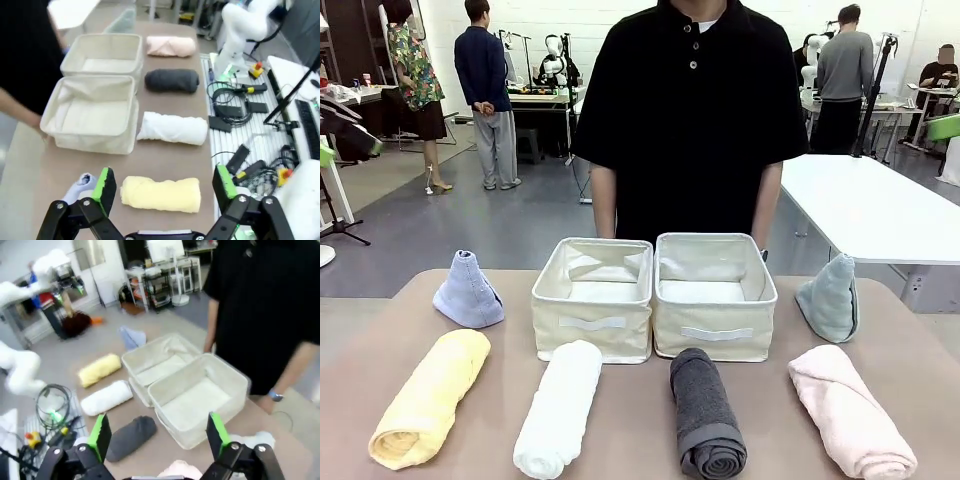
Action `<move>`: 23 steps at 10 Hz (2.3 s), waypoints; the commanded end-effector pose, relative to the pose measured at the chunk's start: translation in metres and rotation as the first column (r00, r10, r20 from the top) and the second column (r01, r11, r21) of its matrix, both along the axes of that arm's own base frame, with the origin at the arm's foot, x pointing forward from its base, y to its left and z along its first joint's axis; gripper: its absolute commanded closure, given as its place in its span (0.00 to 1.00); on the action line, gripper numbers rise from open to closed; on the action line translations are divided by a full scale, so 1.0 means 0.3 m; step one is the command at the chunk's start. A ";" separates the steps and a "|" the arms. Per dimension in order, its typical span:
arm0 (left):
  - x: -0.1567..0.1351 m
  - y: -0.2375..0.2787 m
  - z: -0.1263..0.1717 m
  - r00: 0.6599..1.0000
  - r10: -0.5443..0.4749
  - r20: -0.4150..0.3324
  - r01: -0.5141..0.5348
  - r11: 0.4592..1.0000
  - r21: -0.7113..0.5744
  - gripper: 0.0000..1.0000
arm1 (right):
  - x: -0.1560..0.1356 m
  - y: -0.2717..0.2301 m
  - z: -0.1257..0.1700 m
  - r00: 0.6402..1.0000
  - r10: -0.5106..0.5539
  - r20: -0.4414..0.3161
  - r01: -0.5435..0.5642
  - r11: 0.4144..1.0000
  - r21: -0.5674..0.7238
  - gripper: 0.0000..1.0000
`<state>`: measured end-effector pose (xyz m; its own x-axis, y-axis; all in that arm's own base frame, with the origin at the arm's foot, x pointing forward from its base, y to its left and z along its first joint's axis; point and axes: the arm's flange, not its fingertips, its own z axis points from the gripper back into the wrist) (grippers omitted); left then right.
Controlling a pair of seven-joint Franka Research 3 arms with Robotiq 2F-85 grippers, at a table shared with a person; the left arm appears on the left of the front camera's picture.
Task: Sort the towels based on their folding style.
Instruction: Pick up one triangle-folded towel and place it in the left Fabric basket.
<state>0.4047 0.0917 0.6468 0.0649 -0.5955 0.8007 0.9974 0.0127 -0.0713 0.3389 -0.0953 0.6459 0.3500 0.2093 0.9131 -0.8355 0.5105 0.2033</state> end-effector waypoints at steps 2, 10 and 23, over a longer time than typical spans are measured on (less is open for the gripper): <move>0.133 0.214 -0.002 0.995 0.072 -0.063 -0.079 0.990 -0.115 0.00 | -0.054 -0.146 0.017 0.974 -0.217 0.059 0.219 0.975 -0.040 0.00; 0.029 0.327 -0.044 0.899 0.436 0.040 -0.426 0.893 -0.148 0.00 | -0.117 -0.109 0.111 0.999 -0.044 0.021 0.049 0.895 -0.443 0.00; 0.069 0.394 -0.031 0.929 0.370 0.010 -0.365 0.921 -0.133 0.00 | -0.125 -0.063 0.088 0.999 0.010 -0.049 -0.029 0.912 -0.410 0.00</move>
